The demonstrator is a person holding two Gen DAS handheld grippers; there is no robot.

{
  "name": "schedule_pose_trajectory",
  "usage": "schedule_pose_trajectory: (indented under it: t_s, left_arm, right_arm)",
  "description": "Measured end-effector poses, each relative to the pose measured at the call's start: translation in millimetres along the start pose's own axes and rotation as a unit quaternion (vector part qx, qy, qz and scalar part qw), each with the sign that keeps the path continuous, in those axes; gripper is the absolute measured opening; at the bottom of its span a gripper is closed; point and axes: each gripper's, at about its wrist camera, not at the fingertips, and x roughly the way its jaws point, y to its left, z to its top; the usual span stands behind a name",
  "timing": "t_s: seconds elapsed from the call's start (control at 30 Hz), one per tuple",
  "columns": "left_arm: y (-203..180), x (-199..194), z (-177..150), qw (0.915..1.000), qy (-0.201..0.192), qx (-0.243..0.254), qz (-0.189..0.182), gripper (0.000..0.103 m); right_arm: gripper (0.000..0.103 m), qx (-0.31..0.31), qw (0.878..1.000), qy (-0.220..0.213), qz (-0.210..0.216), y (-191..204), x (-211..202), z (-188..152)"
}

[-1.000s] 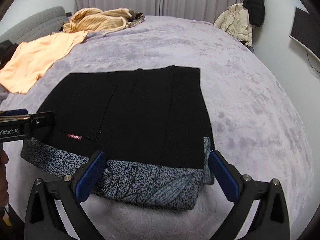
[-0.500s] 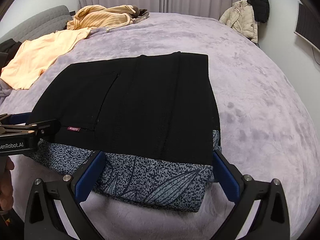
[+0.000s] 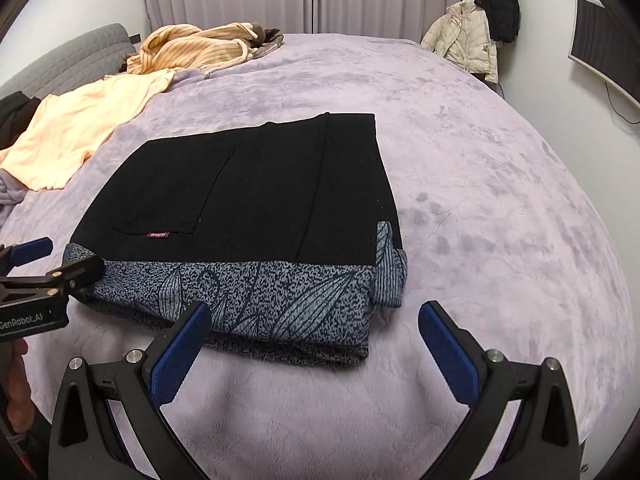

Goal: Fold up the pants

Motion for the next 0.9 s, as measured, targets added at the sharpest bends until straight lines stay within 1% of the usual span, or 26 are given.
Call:
schedule_pose_trajectory:
  t_s: [0.33, 0.53, 0.67, 0.9]
  left_arm:
    - [-7, 3, -8, 0.9999, 0.011, 0.003, -0.002, 0.103]
    - [-10, 2, -5, 0.9999, 0.010, 0.007, -0.002, 0.103]
    - [-12, 1, -2, 0.9998, 0.012, 0.009, 0.009, 0.103]
    - [-17, -2, -1, 0.9995, 0.008, 0.027, 0.011, 0.103]
  right_arm:
    - [0.103, -0.011, 1.000, 0.002, 0.004, 9, -1, -2]
    - [0.103, -0.013, 1.000, 0.000, 0.001, 9, -1, 1]
    - [0.103, -0.013, 1.000, -0.003, 0.000, 10, -6, 4]
    - [0.103, -0.022, 1.000, -0.014, -0.009, 9, -15, 6]
